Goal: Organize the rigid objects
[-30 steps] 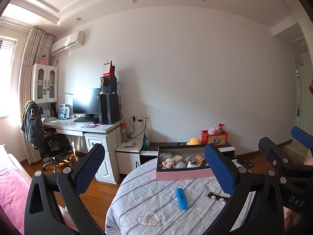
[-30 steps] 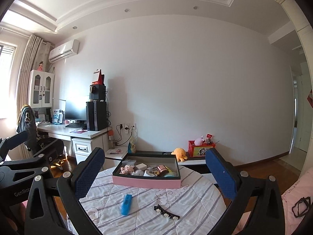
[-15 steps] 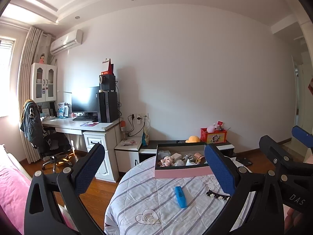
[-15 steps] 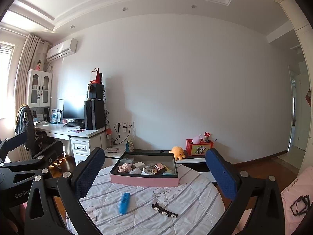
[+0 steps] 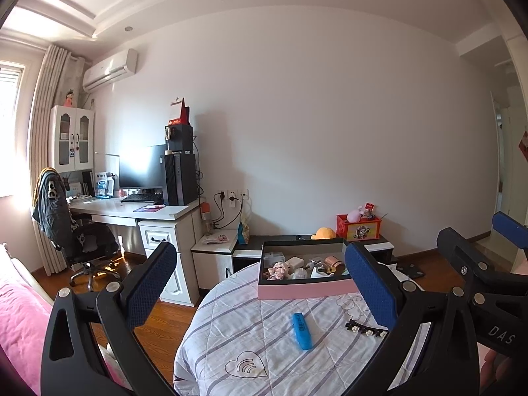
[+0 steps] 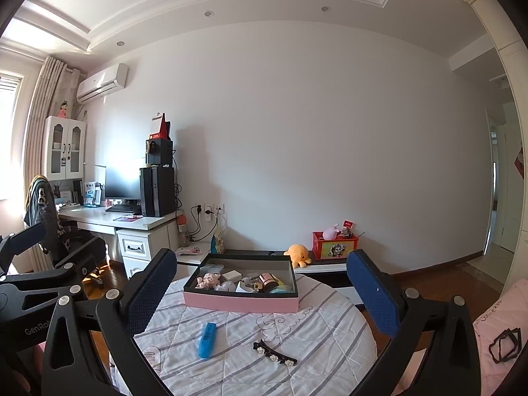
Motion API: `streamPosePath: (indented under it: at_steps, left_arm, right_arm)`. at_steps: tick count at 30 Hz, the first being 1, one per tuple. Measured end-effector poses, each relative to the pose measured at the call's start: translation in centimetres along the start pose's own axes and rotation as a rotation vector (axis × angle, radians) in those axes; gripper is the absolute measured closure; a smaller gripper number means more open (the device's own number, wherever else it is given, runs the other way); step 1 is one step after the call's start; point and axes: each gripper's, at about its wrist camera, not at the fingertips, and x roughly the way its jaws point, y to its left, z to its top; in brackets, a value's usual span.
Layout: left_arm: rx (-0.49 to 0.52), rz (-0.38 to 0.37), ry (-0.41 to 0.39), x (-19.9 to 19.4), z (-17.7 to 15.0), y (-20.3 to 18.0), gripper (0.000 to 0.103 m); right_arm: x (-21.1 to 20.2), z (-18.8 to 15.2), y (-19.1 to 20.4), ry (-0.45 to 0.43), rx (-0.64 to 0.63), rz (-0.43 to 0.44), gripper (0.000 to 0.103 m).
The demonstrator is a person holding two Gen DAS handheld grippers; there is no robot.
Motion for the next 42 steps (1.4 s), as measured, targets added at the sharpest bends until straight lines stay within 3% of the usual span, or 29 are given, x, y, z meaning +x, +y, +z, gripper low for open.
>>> streamPosePath:
  at_steps: [14, 18, 21, 28, 34, 38, 42]
  left_arm:
    - [0.013, -0.015, 0.047, 2.1, -0.6, -0.7, 0.0]
    - [0.023, -0.029, 0.092, 4.0, -1.5, -1.2, 0.0]
    - [0.017, -0.08, 0.174, 6.2, -2.7, -1.3, 0.0]
    - [0.005, -0.146, 0.397, 12.9, -7.4, -2.5, 0.0]
    - [0.04, -0.116, 0.563, 18.5, -11.8, -4.0, 0.0]
    - [0.036, -0.119, 0.626, 20.7, -13.6, -4.2, 0.0]
    - [0.054, -0.117, 0.668, 22.3, -14.9, -4.4, 0.0]
  right_arm:
    - [1.4, -0.8, -0.4, 0.044, 0.008, -0.024, 0.0]
    - [3.0, -1.7, -0.9, 0.083, 0.013, -0.026, 0.0]
    - [4.4, -2.6, -1.4, 0.119, 0.013, -0.029, 0.0]
    - [9.6, -6.7, -2.5, 0.268, -0.031, -0.038, 0.0]
    - [14.5, -11.5, -3.6, 0.438, -0.077, -0.023, 0.0]
    - [18.3, -15.0, -3.7, 0.573, -0.148, 0.023, 0.0]
    - [20.8, -17.8, -3.2, 0.681, -0.197, 0.073, 0.018]
